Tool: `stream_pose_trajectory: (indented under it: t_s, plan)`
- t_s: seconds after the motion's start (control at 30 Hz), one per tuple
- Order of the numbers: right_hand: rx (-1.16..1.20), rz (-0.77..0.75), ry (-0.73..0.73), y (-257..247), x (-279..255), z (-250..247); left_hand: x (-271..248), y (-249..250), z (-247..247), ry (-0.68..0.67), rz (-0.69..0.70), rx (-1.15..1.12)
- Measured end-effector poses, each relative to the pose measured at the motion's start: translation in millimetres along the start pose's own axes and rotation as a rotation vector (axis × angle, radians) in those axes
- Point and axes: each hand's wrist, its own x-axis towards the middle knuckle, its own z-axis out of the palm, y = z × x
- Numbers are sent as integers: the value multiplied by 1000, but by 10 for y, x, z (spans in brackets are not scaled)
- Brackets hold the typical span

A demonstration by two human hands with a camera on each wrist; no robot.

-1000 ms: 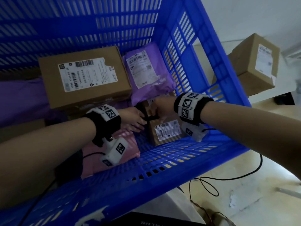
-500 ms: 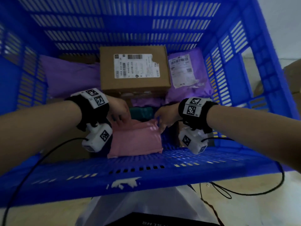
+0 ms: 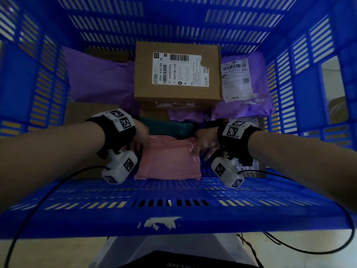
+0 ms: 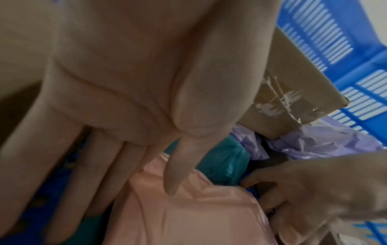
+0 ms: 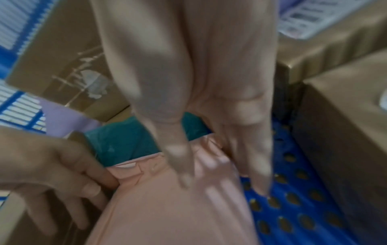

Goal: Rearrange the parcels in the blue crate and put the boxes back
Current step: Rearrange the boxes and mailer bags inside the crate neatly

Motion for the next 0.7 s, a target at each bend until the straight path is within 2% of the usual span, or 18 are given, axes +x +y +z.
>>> stream_pose_trajectory:
  t_s: [0.03,0.13,0.27,0.47,0.57,0.7]
  plan:
    - [3,-14,-3,9,17,6,30,-9,19,17,23,-12]
    - [-1,-45,-7,47,-8,-15,98,-63,50,-76,51,-62]
    - [-104,-57,71,91,-31,-71,39,-73,83,-54,120,-158]
    - [-58,-79,-41,42,-210,-119,-19,-173,38,-55,145,-285]
    - [-87,-122,-2,-6,-358,-173,-150,-237,-37,-52,163,-296]
    - [-115,-208,61,-60,-578,-252,-466,-239,-133,52,301,-353]
